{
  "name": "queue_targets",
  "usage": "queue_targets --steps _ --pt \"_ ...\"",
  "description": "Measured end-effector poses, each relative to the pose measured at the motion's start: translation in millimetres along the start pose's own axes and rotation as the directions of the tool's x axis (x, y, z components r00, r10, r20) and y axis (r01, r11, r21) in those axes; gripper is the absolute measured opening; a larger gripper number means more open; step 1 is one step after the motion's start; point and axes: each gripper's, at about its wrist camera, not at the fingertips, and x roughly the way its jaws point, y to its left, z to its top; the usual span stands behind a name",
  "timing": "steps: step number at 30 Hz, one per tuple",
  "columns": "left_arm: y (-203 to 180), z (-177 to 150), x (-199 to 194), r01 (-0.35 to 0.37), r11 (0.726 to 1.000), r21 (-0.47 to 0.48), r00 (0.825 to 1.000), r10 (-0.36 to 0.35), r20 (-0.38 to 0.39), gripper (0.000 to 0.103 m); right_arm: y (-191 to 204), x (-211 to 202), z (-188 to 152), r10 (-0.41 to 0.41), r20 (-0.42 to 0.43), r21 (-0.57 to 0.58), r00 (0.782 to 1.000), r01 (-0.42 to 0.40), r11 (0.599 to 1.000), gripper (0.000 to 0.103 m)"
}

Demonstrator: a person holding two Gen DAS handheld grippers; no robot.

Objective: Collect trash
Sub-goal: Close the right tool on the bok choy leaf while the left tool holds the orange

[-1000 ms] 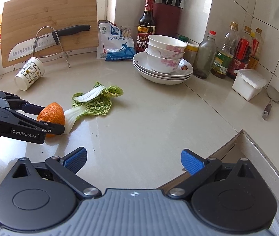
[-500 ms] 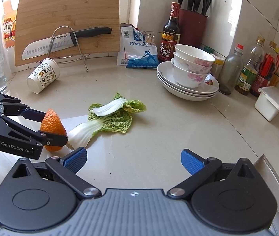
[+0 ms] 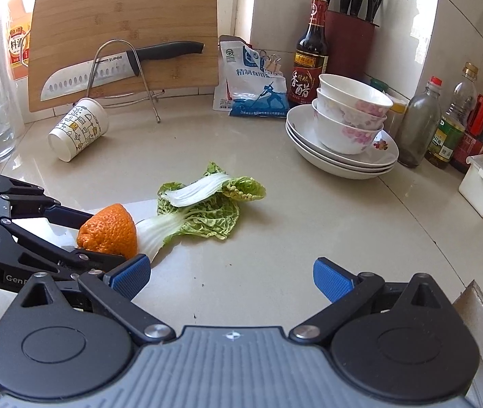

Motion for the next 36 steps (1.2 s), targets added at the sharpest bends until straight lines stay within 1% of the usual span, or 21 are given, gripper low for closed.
queue_targets --steps 2,10,16,20,25,28,34,36 --pt "-0.6 0.4 -2.0 -0.005 1.000 -0.002 1.000 0.005 -0.006 0.052 -0.5 3.1 2.9 0.006 0.003 -0.007 1.000 -0.006 1.000 0.103" --pt "4.7 4.4 -24.8 -0.008 1.000 -0.002 1.000 0.008 0.000 0.052 4.7 26.0 25.3 0.054 0.023 -0.038 0.998 -0.053 0.998 0.103" --pt "9.9 3.7 -29.0 -0.014 1.000 -0.020 1.000 0.014 -0.004 0.052 11.5 56.8 38.8 0.108 -0.013 -0.041 0.994 -0.108 0.993 0.103" --pt "13.6 4.4 -28.7 -0.024 0.999 -0.037 1.000 0.024 -0.001 0.052 15.8 70.9 43.4 0.174 -0.039 -0.024 0.984 -0.175 0.984 0.103" --pt "19.4 6.1 -28.3 -0.031 0.998 -0.056 1.000 0.031 0.000 0.052 20.1 90.6 51.8 0.217 -0.062 -0.016 0.974 -0.218 0.976 0.103" --pt "21.2 7.1 -27.0 -0.026 0.997 -0.066 1.000 0.026 0.001 0.052 23.2 102.3 59.8 0.241 -0.074 -0.003 0.968 -0.242 0.970 0.100" --pt "22.9 10.0 -22.6 -0.022 0.997 -0.071 1.000 0.022 0.005 0.052 22.4 117.3 74.1 0.244 -0.071 0.016 0.967 -0.243 0.970 0.096" --pt "24.1 10.8 -21.3 -0.020 0.997 -0.074 1.000 0.020 0.006 0.052 20.2 121.8 78.4 0.235 -0.075 0.023 0.969 -0.234 0.972 0.087"
